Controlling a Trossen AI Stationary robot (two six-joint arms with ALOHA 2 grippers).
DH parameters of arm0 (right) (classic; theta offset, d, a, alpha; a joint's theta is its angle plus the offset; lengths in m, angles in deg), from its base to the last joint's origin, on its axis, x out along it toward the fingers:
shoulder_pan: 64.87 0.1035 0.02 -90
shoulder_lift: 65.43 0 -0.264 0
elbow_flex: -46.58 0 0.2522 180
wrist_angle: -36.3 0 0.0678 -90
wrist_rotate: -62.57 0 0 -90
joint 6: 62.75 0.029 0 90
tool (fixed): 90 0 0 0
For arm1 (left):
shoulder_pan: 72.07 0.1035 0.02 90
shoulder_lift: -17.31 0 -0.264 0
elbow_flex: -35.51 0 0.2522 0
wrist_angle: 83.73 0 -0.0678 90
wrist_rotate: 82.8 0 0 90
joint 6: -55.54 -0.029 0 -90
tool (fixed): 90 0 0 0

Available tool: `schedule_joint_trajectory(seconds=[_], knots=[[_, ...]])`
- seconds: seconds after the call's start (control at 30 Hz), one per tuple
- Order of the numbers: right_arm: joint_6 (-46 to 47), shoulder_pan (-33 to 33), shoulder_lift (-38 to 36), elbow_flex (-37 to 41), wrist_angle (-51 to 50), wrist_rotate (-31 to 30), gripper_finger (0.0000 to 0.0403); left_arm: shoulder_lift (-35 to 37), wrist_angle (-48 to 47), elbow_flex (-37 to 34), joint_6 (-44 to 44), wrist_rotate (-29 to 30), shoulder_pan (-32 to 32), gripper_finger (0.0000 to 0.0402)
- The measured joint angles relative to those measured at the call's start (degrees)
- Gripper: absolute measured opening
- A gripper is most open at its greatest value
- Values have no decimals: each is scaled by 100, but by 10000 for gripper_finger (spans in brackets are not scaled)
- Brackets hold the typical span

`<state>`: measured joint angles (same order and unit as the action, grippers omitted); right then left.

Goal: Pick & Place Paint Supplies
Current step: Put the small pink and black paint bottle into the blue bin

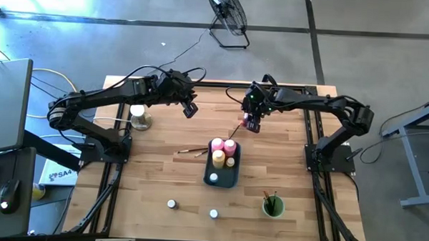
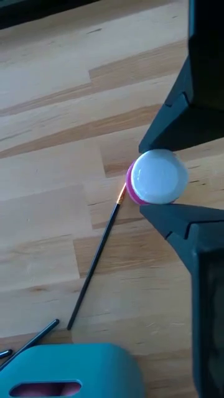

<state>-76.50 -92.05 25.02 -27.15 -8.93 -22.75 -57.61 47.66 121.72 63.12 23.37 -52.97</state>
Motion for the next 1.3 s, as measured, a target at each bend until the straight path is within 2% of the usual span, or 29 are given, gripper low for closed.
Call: schedule_joint_trajectory(seconds=[0.23, 0.43, 0.63, 0.77, 1.0, 1.13, 1.3], knots=[[0, 0, 0, -1, -5, -20, 131, 0, 0, 0, 2, 0, 0, 77], [28, 2, -92, -1, -125, -93, 115, 0, 0, 0, 2, 0, 0, 77], [39, 7, -592, -7, -357, -567, 125, 0, 0, 0, 2, 0, 0, 77], [76, 7, -1073, -175, -605, -628, 117, 0, 13, 0, 0, 0, 0, 77], [663, 130, -1796, -862, -1344, -693, 123, 0, 56, 0, 0, 0, 0, 77], [1047, 375, -2090, -1277, -1815, -939, 117, 0, 54, 0, 0, 0, 0, 77], [1853, 848, -2277, -1668, -2203, -971, 116, 0, 50, 0, 0, 0, 0, 77]])
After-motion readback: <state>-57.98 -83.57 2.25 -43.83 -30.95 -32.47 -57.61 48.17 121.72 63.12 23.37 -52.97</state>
